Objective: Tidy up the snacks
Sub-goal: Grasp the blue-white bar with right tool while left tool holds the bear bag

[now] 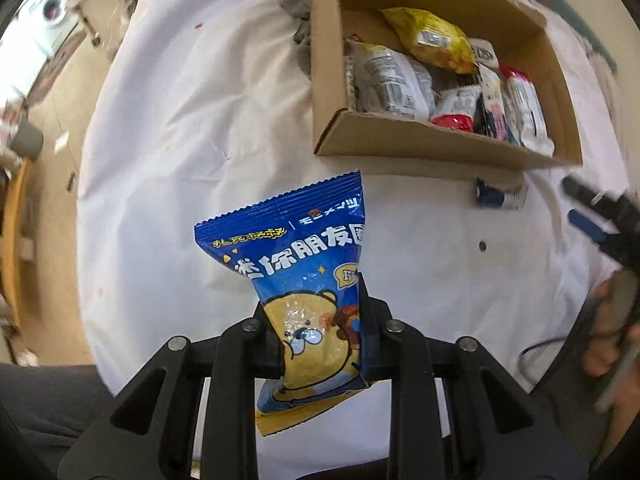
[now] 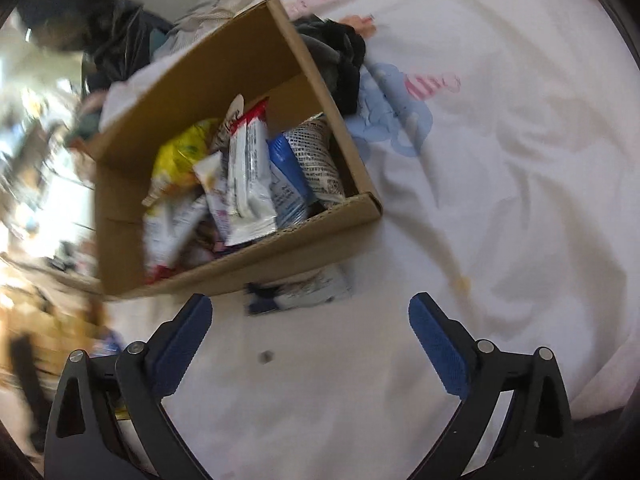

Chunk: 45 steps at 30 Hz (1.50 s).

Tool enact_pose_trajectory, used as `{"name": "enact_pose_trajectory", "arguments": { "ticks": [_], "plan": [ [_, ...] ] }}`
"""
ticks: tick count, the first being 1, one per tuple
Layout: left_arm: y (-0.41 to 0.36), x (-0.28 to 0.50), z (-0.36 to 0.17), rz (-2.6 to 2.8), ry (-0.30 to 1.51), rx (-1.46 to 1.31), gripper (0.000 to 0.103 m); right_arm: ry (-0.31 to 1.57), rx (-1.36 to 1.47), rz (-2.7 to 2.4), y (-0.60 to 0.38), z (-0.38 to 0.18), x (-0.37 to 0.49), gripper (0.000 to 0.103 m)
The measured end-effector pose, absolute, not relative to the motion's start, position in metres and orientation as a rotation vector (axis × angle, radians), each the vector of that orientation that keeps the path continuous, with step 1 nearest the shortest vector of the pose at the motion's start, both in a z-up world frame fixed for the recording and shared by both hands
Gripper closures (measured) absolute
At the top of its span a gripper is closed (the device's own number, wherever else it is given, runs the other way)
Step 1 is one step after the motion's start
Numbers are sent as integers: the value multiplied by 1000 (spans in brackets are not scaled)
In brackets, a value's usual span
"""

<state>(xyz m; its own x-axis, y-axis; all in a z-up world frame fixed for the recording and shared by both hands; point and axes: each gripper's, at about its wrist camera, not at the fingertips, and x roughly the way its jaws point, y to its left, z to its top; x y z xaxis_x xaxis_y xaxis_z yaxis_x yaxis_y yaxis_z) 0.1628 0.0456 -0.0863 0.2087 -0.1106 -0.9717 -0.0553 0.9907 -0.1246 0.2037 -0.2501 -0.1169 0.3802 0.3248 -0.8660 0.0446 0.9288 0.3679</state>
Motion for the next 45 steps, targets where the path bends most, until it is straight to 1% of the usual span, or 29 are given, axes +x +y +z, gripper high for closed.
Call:
{"name": "enact_pose_trajectory", "arguments": {
  "ticks": [4, 8, 10, 13, 19, 25, 26, 27, 29, 31, 33, 34, 36, 41, 45],
  "plan": [
    [61, 164, -91, -48, 1395, -277, 82, 1150, 197, 194, -220, -127, 206, 2],
    [68, 162, -83, -42, 1377, -285, 81, 1135, 180, 162, -208, -138, 211, 2],
    [62, 156, -88, -59, 1387, -308, 81, 1134, 208, 165, -203, -143, 214, 2],
    [62, 150, -84, -68, 1384, -309, 81, 1134, 109, 166, -188, -151, 217, 2],
    [68, 152, -78, -71, 1378, -329, 81, 1156, 1, 165, -177, -165, 216, 2],
    [64, 152, -84, -62, 1375, -321, 81, 1190, -35, 165, -186, -173, 207, 3],
    [65, 151, -84, -56, 1377, -321, 81, 1190, -33, 167, -188, -172, 203, 8],
    [65, 151, -85, -51, 1378, -322, 81, 1188, -32, 171, -187, -172, 197, 17],
    [65, 151, -86, -43, 1381, -329, 81, 1182, -34, 187, -190, -168, 192, 28],
    [65, 151, -86, -40, 1378, -332, 81, 1182, -39, 205, -191, -165, 188, 34],
    [64, 151, -84, -37, 1369, -325, 81, 1184, -48, 221, -192, -162, 181, 48],
    [64, 151, -84, -36, 1366, -322, 81, 1187, -54, 227, -193, -161, 176, 51],
    [63, 150, -83, -31, 1361, -317, 81, 1193, -44, 238, -195, -159, 170, 61],
    [65, 148, -85, -15, 1361, -325, 81, 1202, 8, 261, -200, -146, 160, 78],
    [62, 147, -85, -11, 1355, -316, 81, 1208, 48, 282, -198, -125, 153, 83]
  ]
}}
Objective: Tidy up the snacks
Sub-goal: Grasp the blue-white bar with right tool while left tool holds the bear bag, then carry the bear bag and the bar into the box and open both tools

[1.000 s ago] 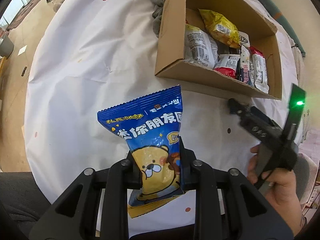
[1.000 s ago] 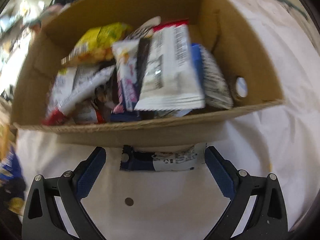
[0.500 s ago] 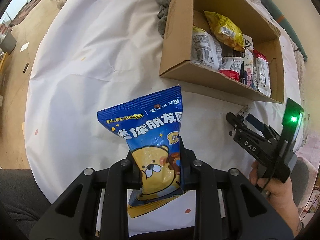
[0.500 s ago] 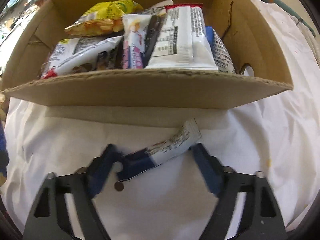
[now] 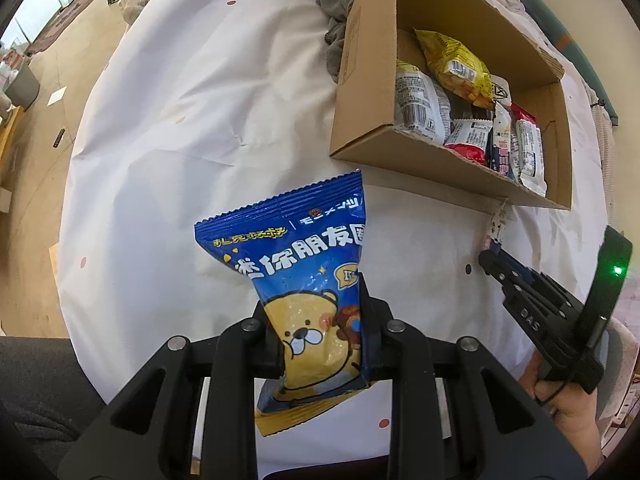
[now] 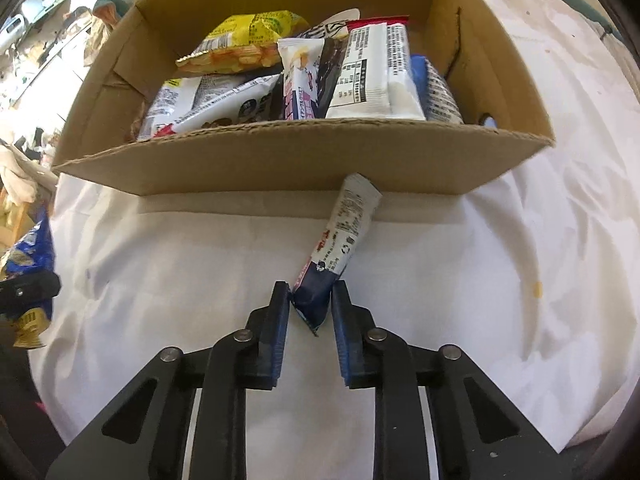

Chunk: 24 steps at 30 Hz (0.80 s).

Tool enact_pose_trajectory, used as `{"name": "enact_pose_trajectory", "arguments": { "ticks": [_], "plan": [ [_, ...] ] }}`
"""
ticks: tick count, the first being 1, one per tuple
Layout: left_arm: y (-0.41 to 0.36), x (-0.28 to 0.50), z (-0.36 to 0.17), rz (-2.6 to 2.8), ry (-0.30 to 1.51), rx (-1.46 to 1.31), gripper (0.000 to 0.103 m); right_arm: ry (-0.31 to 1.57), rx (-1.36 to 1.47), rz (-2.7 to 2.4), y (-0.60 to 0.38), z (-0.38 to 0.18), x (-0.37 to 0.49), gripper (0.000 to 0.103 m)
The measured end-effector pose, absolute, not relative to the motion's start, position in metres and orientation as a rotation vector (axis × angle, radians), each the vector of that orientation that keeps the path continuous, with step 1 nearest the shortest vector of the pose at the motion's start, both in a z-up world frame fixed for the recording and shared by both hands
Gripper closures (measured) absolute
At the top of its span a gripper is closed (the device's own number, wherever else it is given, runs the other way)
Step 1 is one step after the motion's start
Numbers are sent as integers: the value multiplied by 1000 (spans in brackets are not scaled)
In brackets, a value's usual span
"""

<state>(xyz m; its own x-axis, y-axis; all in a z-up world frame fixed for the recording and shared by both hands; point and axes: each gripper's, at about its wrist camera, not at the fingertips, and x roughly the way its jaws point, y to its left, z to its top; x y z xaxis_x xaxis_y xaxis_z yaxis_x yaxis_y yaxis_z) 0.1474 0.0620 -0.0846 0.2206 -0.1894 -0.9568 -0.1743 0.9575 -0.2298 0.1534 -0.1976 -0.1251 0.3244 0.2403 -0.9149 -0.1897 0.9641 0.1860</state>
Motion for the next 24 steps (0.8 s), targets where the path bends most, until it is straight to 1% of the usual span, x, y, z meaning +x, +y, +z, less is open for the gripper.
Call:
{"name": "enact_pose_trajectory", "arguments": {
  "ticks": [7, 10, 16, 19, 24],
  "plan": [
    [59, 141, -76, -11, 1315, -280, 81, 1202, 108, 417, -201, -92, 127, 84],
    [67, 133, -70, -53, 1305, -328, 81, 1186, 134, 519, -205, -68, 121, 84],
    [72, 144, -34, -41, 1175, -330, 81, 967, 123, 613, -229, -11, 122, 84],
    [62, 155, -11, -53, 1094, -291, 81, 859, 114, 587, -234, 5, 139, 84],
    [45, 183, 13, -70, 1038, -222, 81, 787, 160, 571, -233, 19, 181, 83]
  ]
}}
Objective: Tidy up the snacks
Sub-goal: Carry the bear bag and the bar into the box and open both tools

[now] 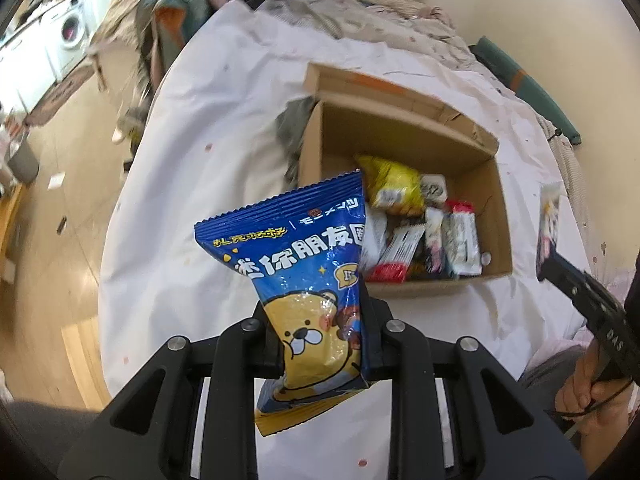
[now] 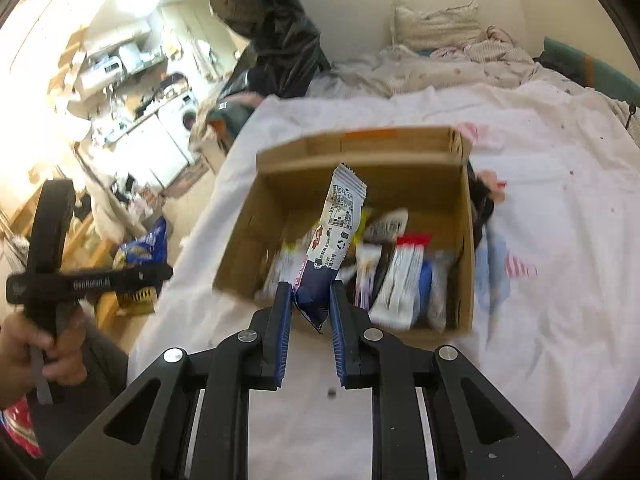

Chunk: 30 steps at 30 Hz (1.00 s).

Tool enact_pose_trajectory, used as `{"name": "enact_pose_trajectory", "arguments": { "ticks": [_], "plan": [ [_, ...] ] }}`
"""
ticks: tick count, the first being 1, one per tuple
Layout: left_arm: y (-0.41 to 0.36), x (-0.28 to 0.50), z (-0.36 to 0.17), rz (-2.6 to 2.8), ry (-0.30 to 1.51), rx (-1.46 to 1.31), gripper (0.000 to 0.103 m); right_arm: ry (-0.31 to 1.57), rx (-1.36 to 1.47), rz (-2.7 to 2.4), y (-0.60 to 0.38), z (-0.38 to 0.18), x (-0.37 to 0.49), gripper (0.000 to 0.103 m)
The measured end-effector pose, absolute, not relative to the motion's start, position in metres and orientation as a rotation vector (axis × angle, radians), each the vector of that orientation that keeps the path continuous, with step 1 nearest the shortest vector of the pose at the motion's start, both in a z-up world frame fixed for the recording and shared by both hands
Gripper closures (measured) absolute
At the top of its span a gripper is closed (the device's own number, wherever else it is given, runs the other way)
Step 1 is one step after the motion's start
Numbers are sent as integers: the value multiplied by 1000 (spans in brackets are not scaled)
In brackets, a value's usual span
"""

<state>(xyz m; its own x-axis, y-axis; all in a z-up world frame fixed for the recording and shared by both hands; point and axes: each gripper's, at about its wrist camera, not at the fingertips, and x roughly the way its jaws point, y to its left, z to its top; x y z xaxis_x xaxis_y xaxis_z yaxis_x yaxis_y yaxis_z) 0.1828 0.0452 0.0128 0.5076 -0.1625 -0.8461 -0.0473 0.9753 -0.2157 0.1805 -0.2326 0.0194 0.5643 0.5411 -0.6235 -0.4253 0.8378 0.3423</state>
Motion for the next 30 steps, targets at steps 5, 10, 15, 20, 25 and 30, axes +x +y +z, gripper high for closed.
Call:
{"name": "enact_pose_trajectory", "arguments": {
  "ticks": [5, 10, 15, 20, 25, 30],
  "plan": [
    [26, 217, 21, -98, 1011, -187, 81, 770, 218, 594, -225, 3, 217, 83],
    [5, 247, 0, -123, 982, -124, 81, 861, 197, 570, -213, -36, 231, 83],
    [-6, 248, -28, -140, 1025, -122, 81, 893, 133, 604, -199, -45, 229, 83],
    [-16, 254, -35, -154, 1027, -74, 80, 916, 138, 634, -189, -51, 239, 82],
    [-7, 259, -45, -145, 1074, -153, 80, 950, 149, 647, -186, -59, 242, 80],
    [-9, 259, -44, -140, 1060, -144, 80, 971, 162, 663, -185, -62, 242, 80]
  ]
}}
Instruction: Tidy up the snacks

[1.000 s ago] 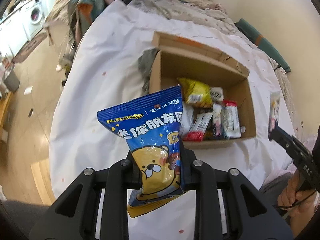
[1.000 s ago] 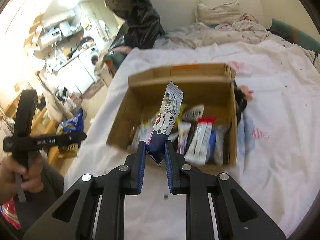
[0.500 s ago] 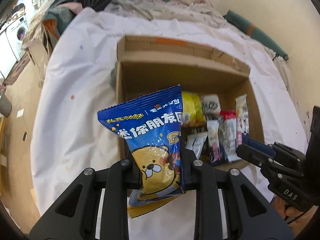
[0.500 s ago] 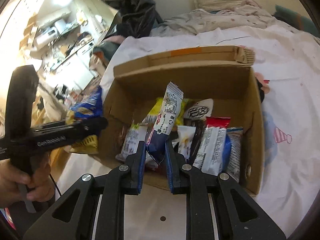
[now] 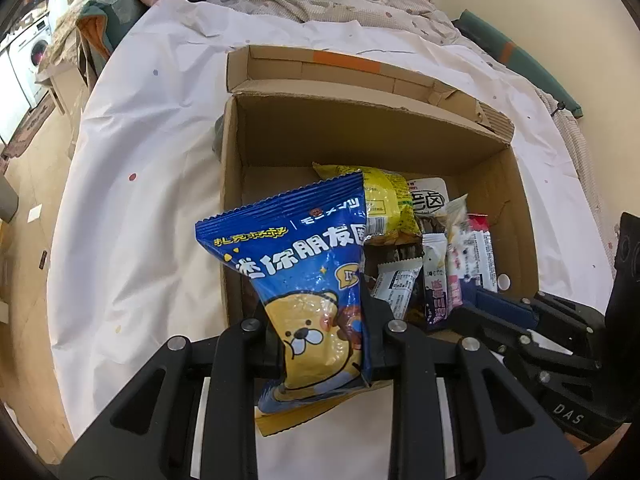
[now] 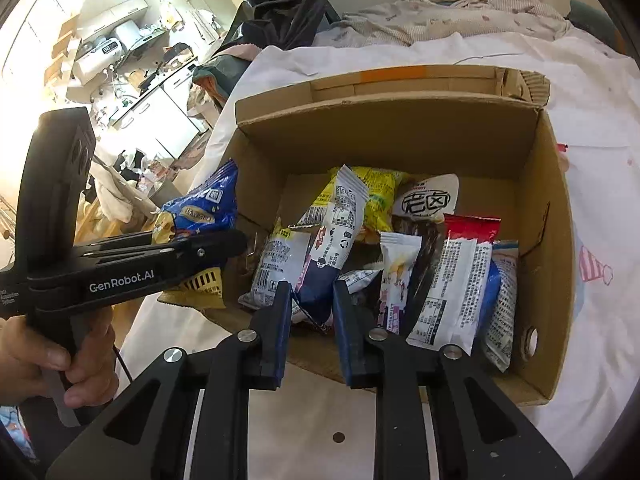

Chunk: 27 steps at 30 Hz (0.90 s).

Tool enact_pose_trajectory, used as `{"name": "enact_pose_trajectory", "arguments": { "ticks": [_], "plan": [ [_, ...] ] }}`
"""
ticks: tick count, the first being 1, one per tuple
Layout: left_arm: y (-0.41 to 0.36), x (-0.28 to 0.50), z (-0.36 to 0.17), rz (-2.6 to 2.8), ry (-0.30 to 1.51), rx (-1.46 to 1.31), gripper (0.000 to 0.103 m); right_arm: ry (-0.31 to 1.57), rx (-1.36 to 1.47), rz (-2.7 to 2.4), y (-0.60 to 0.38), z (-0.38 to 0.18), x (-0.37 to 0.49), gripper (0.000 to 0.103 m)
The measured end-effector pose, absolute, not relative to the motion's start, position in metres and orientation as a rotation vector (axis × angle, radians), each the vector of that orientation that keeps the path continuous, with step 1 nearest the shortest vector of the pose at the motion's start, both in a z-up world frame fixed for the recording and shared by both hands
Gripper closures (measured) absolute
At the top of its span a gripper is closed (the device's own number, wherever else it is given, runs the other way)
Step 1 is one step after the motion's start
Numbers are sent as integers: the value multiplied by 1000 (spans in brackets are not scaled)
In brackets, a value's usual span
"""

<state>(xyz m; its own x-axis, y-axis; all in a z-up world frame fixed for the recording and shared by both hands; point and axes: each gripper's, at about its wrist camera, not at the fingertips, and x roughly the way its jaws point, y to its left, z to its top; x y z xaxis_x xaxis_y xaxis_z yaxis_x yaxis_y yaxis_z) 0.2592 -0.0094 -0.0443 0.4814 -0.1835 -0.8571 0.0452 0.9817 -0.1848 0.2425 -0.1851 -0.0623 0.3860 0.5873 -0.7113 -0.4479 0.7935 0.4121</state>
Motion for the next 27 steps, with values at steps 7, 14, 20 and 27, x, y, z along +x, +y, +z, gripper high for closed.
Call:
{"name": "enact_pose_trajectory", "arguments": {
  "ticks": [7, 14, 20, 27],
  "plan": [
    [-20, 257, -45, -215, 1074, -135, 74, 947, 172, 664, -182, -54, 239, 35],
    [-15, 256, -38, -214, 1063, -160, 23, 929, 280, 568, -208, -54, 250, 24],
    [-10, 250, -33, -167, 1030, -133, 23, 893, 322, 508, -222, -48, 252, 14],
    [9, 226, -11, -73, 886, -121, 23, 814, 257, 409, -229, -30, 227, 4]
  ]
}}
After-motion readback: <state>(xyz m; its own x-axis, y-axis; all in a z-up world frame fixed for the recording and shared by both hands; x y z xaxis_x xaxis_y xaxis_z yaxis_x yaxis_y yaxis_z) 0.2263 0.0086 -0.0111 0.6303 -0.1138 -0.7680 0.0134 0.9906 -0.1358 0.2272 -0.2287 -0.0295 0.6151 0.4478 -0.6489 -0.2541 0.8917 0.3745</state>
